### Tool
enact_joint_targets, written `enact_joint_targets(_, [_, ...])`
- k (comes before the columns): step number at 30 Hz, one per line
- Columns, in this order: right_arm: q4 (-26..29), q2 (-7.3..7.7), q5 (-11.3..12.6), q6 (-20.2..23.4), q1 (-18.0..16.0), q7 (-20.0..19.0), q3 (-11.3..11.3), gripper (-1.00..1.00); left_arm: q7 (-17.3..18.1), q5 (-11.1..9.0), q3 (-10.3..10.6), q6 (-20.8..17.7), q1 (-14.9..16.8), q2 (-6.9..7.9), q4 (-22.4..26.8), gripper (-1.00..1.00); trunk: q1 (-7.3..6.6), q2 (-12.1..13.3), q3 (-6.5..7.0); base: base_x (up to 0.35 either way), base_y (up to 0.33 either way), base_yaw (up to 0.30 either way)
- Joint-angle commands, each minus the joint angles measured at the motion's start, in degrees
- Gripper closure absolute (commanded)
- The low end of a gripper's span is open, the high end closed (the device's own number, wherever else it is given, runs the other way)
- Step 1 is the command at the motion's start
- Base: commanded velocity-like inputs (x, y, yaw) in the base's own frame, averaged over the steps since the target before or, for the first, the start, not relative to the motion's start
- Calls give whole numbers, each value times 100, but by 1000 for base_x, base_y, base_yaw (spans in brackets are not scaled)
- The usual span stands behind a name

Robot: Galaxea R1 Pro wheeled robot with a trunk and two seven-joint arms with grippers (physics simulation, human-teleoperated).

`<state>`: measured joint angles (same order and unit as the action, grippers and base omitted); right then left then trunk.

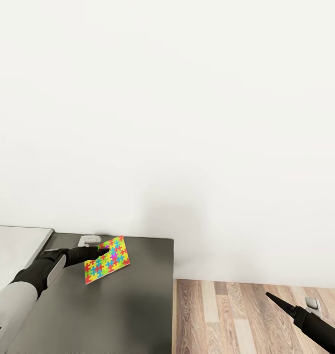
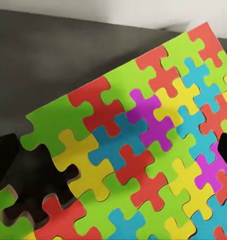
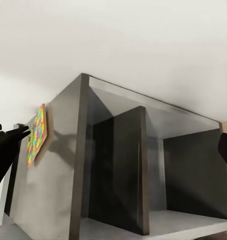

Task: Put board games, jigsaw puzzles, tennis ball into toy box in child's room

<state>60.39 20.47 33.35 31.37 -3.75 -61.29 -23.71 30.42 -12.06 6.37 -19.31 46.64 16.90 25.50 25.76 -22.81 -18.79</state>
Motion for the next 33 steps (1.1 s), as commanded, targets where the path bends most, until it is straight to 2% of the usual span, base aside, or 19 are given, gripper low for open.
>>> enact_joint_targets(1, [0,1,31,45,-3,-5,-2,-100,-3,-57,30,-49,3,6,8,-100,3,-10,-10,-97,-101,0])
enact_joint_targets(33, [7,1,32,45,-3,-5,-10,-100,-1,-51,31,-29,3,6,8,-100,3,-10,-10,-171,-18,0])
